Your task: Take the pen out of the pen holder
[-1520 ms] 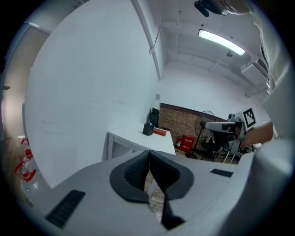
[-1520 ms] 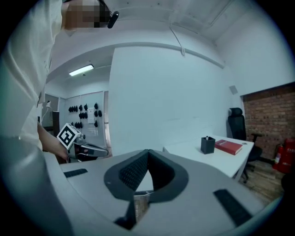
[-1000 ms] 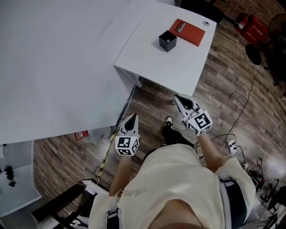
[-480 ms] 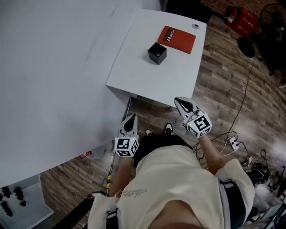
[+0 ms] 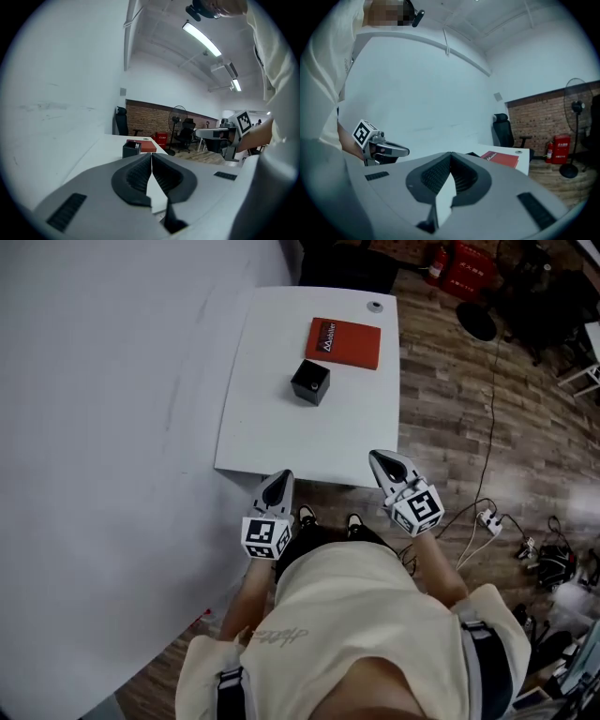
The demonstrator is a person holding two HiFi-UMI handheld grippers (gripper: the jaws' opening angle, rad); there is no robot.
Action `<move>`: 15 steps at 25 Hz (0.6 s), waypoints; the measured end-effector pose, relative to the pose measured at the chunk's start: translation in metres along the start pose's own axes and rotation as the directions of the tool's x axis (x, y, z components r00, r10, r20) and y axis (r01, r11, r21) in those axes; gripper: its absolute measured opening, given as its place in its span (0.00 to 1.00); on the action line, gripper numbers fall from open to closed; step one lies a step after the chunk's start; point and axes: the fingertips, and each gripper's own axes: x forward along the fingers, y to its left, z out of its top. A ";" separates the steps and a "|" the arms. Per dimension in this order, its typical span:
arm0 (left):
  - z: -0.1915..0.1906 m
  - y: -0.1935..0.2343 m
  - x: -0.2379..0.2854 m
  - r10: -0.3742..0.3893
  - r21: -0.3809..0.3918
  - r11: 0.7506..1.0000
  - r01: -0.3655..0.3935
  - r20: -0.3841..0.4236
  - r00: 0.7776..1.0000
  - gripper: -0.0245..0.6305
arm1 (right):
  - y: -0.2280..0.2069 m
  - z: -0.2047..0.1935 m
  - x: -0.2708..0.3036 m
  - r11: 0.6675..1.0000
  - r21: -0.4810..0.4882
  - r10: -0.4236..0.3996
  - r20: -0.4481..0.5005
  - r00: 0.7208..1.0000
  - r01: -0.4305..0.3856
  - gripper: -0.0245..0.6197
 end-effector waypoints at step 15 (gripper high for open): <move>0.027 0.052 0.076 -0.247 0.043 0.968 0.247 -0.011 0.969 0.07 | -0.010 0.022 0.007 0.948 0.081 -0.311 0.018 0.950 0.308 0.05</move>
